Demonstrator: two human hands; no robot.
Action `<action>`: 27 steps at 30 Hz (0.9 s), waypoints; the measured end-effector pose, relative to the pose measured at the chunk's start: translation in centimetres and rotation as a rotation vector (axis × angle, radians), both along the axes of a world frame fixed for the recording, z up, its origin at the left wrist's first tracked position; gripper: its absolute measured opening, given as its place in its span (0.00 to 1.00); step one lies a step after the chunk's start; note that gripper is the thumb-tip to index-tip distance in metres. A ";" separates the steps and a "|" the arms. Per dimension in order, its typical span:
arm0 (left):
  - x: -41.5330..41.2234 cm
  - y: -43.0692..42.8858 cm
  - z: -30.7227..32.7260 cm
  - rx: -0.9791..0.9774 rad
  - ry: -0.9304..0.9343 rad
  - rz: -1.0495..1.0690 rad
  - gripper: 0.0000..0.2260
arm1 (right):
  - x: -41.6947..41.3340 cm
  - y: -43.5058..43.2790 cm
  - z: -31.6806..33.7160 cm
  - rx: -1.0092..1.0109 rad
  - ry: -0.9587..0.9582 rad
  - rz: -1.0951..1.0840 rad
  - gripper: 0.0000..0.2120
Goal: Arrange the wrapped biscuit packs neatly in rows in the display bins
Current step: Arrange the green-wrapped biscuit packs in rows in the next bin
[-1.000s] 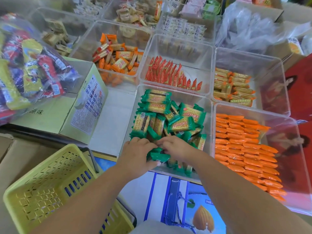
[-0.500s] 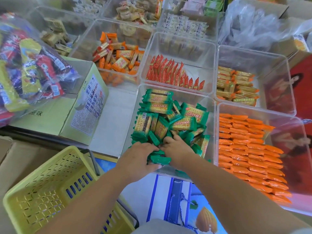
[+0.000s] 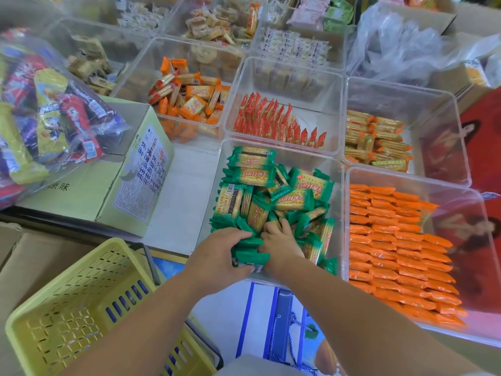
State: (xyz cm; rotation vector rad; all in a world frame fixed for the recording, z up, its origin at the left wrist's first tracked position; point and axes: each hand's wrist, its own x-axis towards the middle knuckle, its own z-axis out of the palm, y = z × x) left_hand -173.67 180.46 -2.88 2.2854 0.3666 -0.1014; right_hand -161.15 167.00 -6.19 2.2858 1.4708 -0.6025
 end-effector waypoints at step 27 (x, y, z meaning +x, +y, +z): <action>0.4 -0.4 0.0 0.110 0.111 -0.077 0.17 | 2.6 -1.2 4.7 0.231 -0.035 -0.003 0.15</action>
